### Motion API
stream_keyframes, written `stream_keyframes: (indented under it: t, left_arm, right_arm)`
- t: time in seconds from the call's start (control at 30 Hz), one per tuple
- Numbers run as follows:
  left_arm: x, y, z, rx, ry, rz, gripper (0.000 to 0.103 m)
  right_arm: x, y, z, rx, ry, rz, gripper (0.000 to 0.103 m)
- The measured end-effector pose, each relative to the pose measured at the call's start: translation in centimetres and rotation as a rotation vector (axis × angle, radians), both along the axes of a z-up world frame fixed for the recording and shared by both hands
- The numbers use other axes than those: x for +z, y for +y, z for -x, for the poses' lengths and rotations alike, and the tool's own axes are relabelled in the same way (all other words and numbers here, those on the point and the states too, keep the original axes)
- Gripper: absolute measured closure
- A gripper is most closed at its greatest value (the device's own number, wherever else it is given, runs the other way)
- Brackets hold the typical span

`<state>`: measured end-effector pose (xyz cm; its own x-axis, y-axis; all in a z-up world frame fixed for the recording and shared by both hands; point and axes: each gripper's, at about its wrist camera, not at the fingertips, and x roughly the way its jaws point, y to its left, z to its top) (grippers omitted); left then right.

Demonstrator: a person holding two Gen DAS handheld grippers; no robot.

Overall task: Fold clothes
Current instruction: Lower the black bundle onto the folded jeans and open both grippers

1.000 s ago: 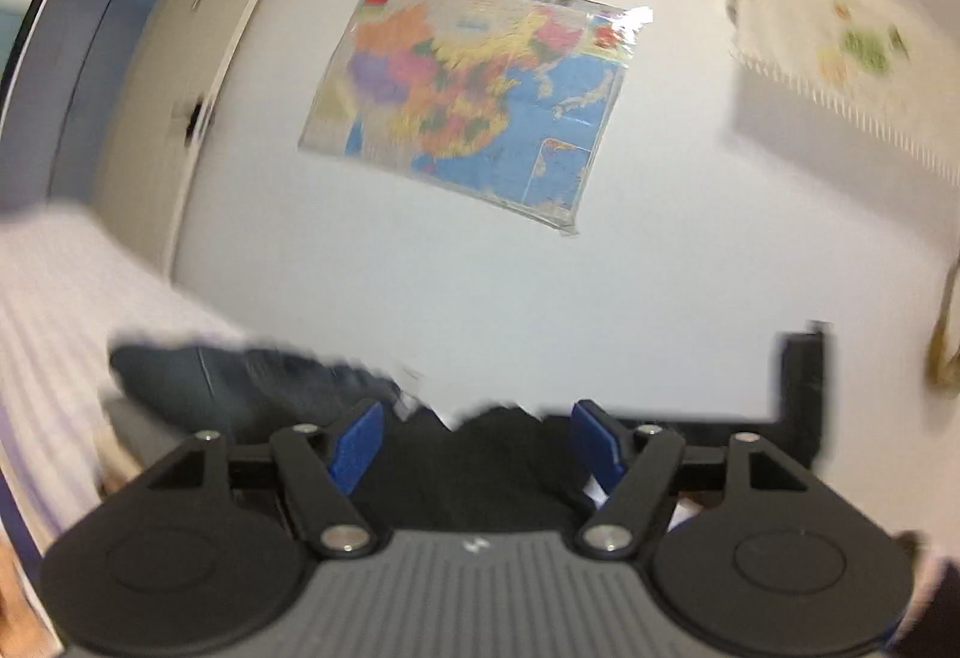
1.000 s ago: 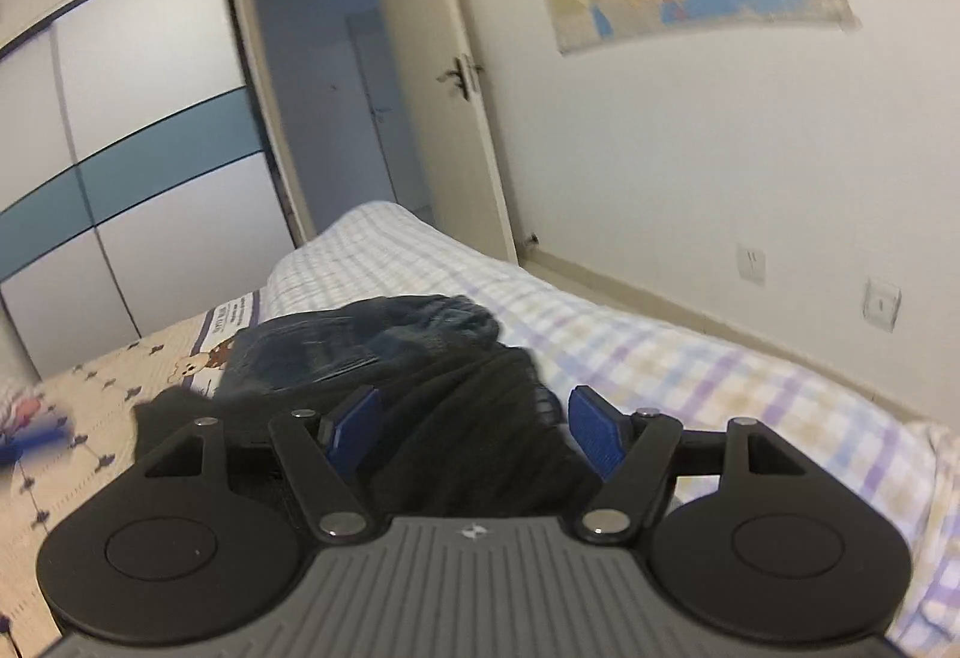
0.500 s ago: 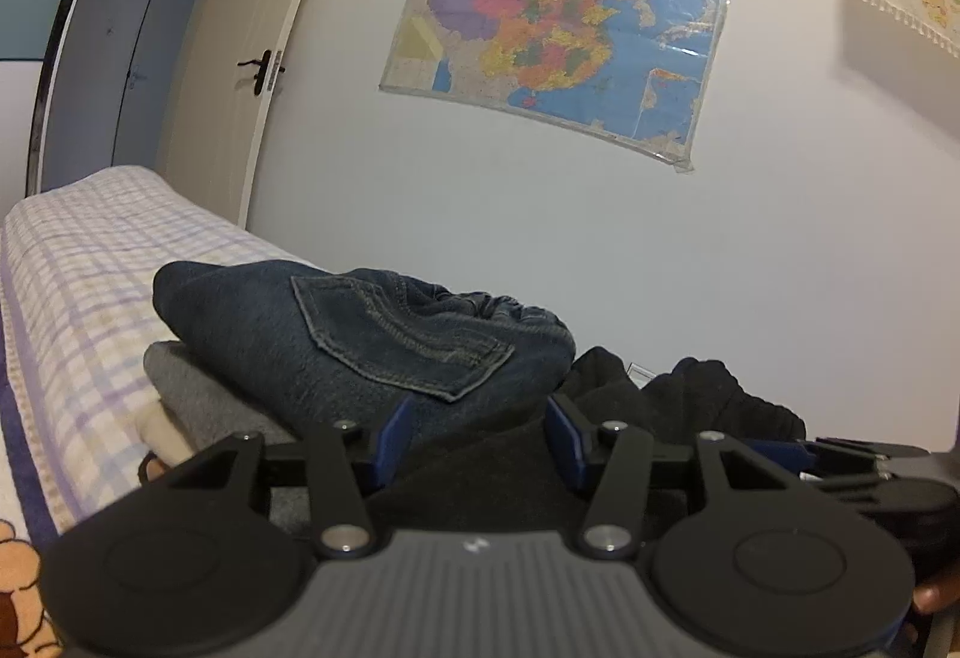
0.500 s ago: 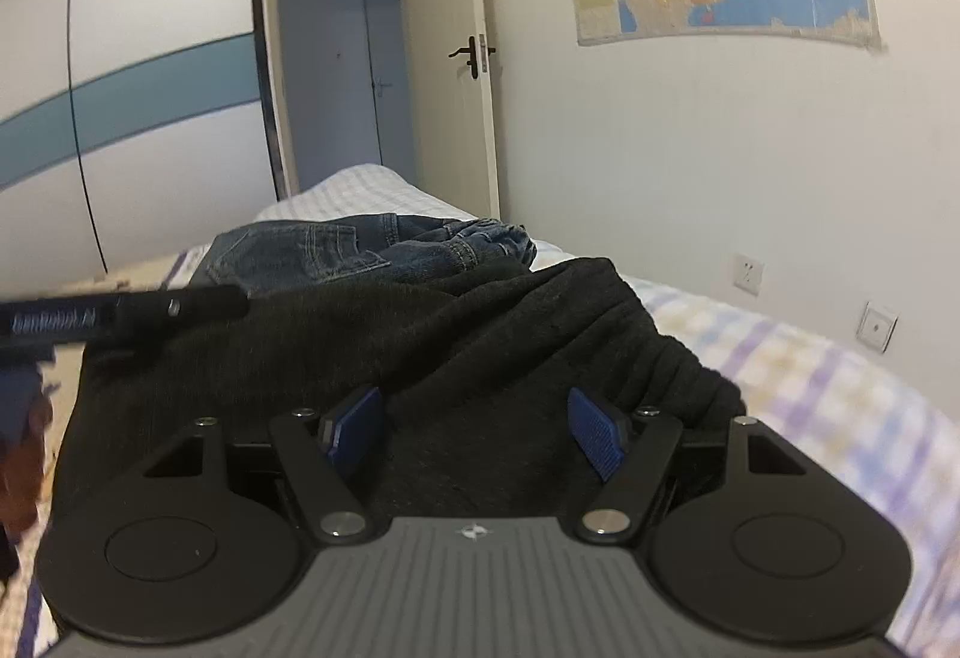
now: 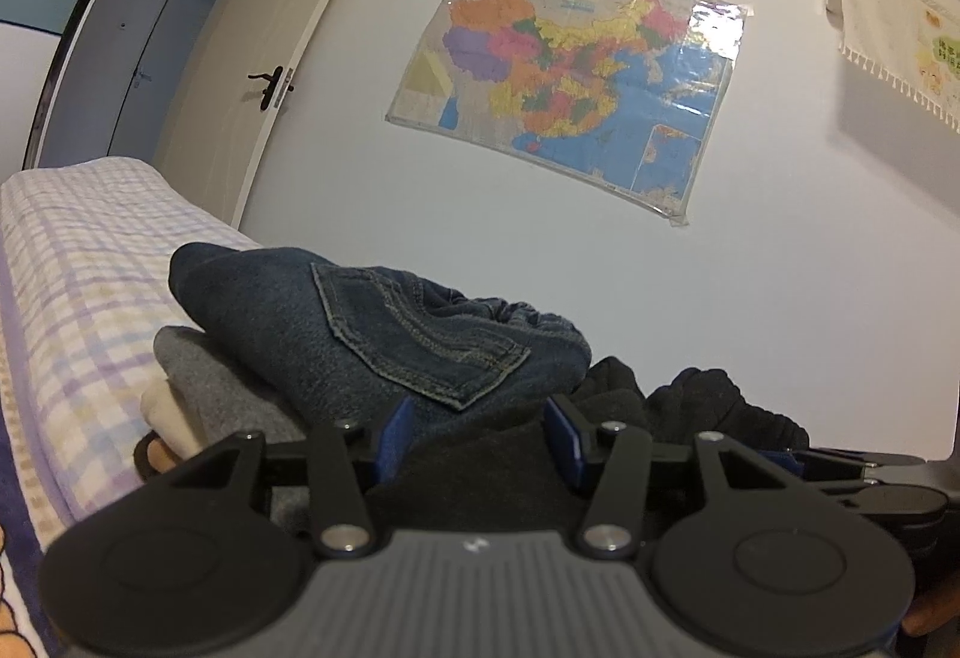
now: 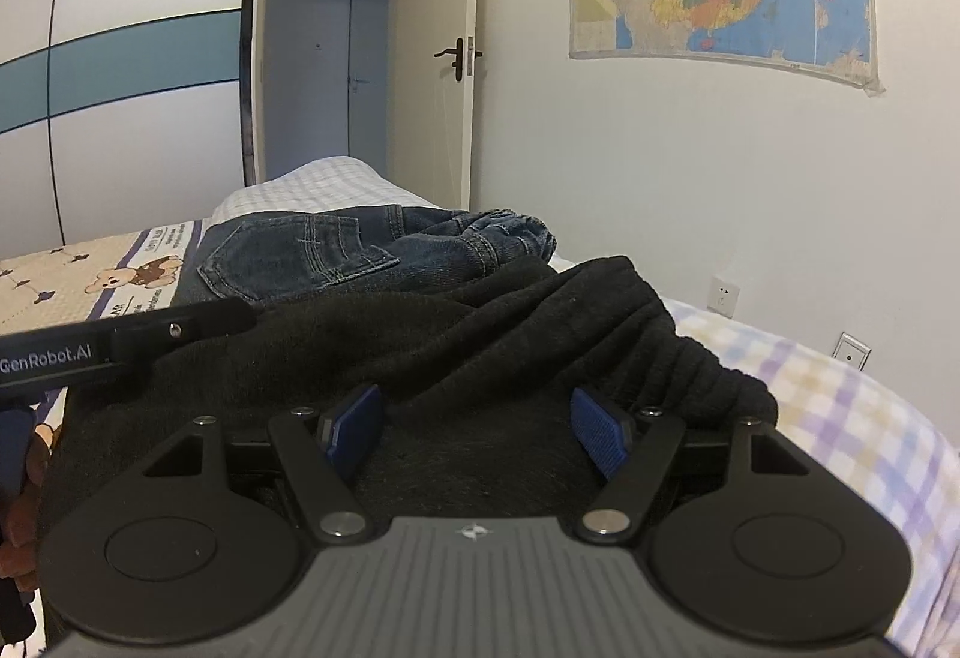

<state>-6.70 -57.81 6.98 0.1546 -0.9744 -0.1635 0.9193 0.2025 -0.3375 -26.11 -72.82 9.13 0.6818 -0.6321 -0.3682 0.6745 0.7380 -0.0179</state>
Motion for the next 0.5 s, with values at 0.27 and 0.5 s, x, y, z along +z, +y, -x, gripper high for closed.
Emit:
stream_keyframes:
  t: [0.27, 0.5]
  left_arm:
    - [3.2, -0.2, 3.0, 0.032, -0.047, -0.043, 0.029]
    - [5.9, 2.5, 5.1, 0.086, -0.064, -0.030, 0.027]
  right_arm:
    - [1.8, 1.1, 3.1, -0.011, 0.000, -0.014, 0.029]
    - [3.0, 5.8, 6.2, -0.024, 0.024, 0.026, 0.028]
